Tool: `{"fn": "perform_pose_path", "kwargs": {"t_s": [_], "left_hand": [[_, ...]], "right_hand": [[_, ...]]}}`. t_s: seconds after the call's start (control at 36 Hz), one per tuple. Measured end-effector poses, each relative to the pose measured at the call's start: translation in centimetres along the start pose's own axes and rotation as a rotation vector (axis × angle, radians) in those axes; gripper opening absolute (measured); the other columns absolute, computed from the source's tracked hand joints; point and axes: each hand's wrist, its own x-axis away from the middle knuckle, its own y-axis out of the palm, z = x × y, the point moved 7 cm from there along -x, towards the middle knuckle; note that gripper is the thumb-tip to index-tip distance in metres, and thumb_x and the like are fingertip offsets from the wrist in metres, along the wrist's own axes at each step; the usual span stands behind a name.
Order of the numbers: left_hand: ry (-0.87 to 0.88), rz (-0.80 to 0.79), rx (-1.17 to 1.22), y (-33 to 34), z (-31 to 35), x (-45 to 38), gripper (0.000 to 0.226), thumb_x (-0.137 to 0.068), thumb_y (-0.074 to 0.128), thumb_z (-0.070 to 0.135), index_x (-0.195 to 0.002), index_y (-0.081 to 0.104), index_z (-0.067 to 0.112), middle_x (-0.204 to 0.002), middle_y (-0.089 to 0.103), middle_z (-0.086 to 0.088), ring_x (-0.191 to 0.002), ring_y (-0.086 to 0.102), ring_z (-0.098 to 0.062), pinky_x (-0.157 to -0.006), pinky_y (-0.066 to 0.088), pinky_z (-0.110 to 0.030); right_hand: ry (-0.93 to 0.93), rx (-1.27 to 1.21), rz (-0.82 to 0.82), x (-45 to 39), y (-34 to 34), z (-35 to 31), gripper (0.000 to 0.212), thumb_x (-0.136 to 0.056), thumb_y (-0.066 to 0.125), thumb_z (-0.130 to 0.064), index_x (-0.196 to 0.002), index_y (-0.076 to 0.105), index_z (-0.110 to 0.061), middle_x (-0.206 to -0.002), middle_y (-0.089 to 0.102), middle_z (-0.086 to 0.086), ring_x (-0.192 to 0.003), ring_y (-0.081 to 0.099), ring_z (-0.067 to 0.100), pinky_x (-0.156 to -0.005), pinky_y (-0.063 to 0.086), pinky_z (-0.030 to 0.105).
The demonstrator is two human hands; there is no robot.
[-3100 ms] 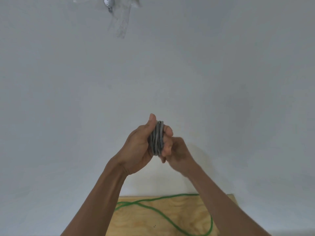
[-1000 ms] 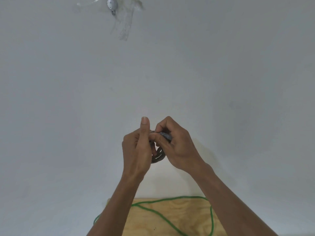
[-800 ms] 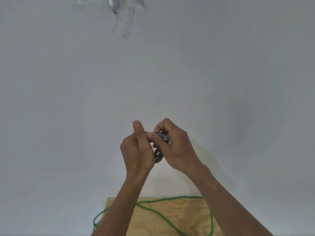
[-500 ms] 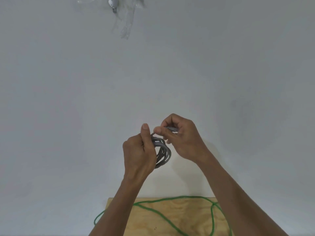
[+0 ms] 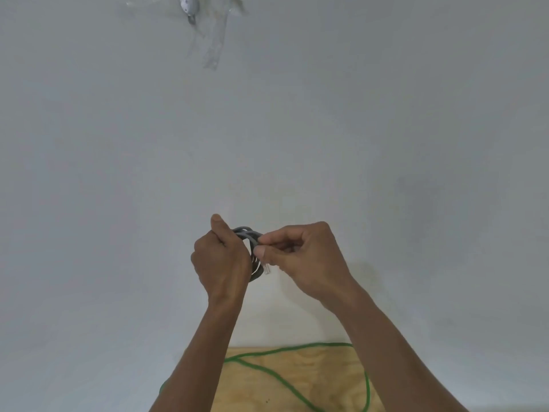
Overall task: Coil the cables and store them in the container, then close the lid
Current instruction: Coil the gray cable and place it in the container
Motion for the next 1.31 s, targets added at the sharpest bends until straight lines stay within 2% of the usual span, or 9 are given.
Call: {"fn": "perform_pose_path", "kwargs": {"t_s": [0.22,0.5,0.64,0.69,0.81,0.89,0.97,1.17,1.31], "left_hand": [[-0.003,-0.038,0.039,0.0,0.3,0.5,0.064,-0.109,0.032,0.033,-0.049,0.036,0.013,-0.044,0.042,0.002,-0.046,0.043,-0.019,-0.055,0.033,-0.033],[-0.086,-0.061,0.137,0.1,-0.9,0.6,0.062,-0.108,0.036,0.038,-0.053,0.036,0.009,-0.047,0.042,0.000,-0.050,0.042,-0.024,-0.056,0.040,-0.035],[-0.112,-0.105,0.186,0.3,-1.5,0.4,0.059,-0.106,0.037,0.042,-0.057,0.038,0.010,-0.049,0.041,-0.004,-0.051,0.042,-0.023,-0.056,0.042,-0.041],[-0.107,-0.131,0.186,0.5,-1.5,0.5,0.058,-0.107,0.038,0.040,-0.058,0.040,0.008,-0.049,0.041,-0.004,-0.051,0.042,-0.022,-0.056,0.042,-0.039],[-0.129,-0.158,0.178,1.0,-1.9,0.8,0.058,-0.106,0.039,0.039,-0.057,0.039,0.009,-0.042,0.036,0.006,-0.048,0.039,-0.020,-0.057,0.047,-0.044],[-0.146,-0.180,0.158,1.4,-1.9,1.2,0.059,-0.105,0.038,0.041,-0.055,0.036,0.012,-0.039,0.035,0.009,-0.046,0.039,-0.020,-0.057,0.056,-0.052],[-0.084,-0.163,0.137,1.5,-1.3,1.4,0.059,-0.106,0.038,0.037,-0.054,0.038,0.010,-0.040,0.038,0.010,-0.045,0.041,-0.016,-0.054,0.044,-0.037],[-0.003,-0.175,0.099,1.5,-1.0,1.0,0.052,-0.104,0.045,0.035,-0.075,0.064,-0.003,-0.063,0.061,-0.017,-0.052,0.049,-0.015,-0.058,0.045,-0.032],[-0.043,-0.231,0.090,1.9,-1.7,0.9,0.053,-0.102,0.048,0.039,-0.077,0.063,-0.006,-0.055,0.050,-0.014,-0.050,0.045,-0.016,-0.056,0.050,-0.043]], "right_hand": [[0.023,-0.103,0.175,0.3,1.3,1.7,0.012,-0.074,0.086,-0.009,-0.078,0.078,-0.016,-0.068,0.076,0.002,-0.064,0.075,0.017,-0.066,0.061,0.031],[-0.144,0.261,0.306,0.1,1.2,1.4,0.032,-0.070,0.086,-0.027,-0.078,0.054,-0.028,-0.070,0.057,-0.012,-0.060,0.048,0.007,-0.057,0.045,0.023],[-0.108,0.215,0.093,-0.6,2.0,2.2,0.042,-0.082,0.079,-0.031,-0.119,0.060,-0.030,-0.113,0.064,-0.015,-0.089,0.064,-0.001,-0.077,0.055,0.020],[-0.122,0.255,0.012,-0.9,2.4,2.4,0.038,-0.088,0.073,-0.028,-0.125,0.063,-0.028,-0.111,0.071,-0.011,-0.095,0.066,0.001,-0.086,0.056,0.025],[-0.182,0.346,0.018,-0.9,2.7,2.0,0.024,-0.092,0.067,-0.017,-0.115,0.069,-0.022,-0.099,0.074,-0.009,-0.088,0.066,0.005,-0.078,0.052,0.012],[-0.131,0.338,0.060,-0.9,2.9,2.5,0.016,-0.093,0.063,-0.013,-0.108,0.067,-0.018,-0.086,0.072,-0.003,-0.074,0.068,0.011,-0.068,0.060,0.031],[-0.129,0.385,0.132,-1.1,2.9,2.7,0.012,-0.091,0.061,-0.008,-0.100,0.065,-0.015,-0.080,0.068,-0.002,-0.070,0.066,0.014,-0.060,0.059,0.039],[-0.119,0.666,0.255,-0.9,2.6,1.9,0.011,-0.090,0.060,-0.024,-0.101,0.062,-0.024,-0.105,0.056,-0.010,-0.079,0.062,0.022,-0.065,0.047,0.032],[-0.025,0.338,0.104,-1.3,2.9,3.3,0.021,-0.088,0.058,-0.009,-0.100,0.069,-0.022,-0.091,0.071,-0.008,-0.078,0.068,0.012,-0.071,0.059,0.034]]}}
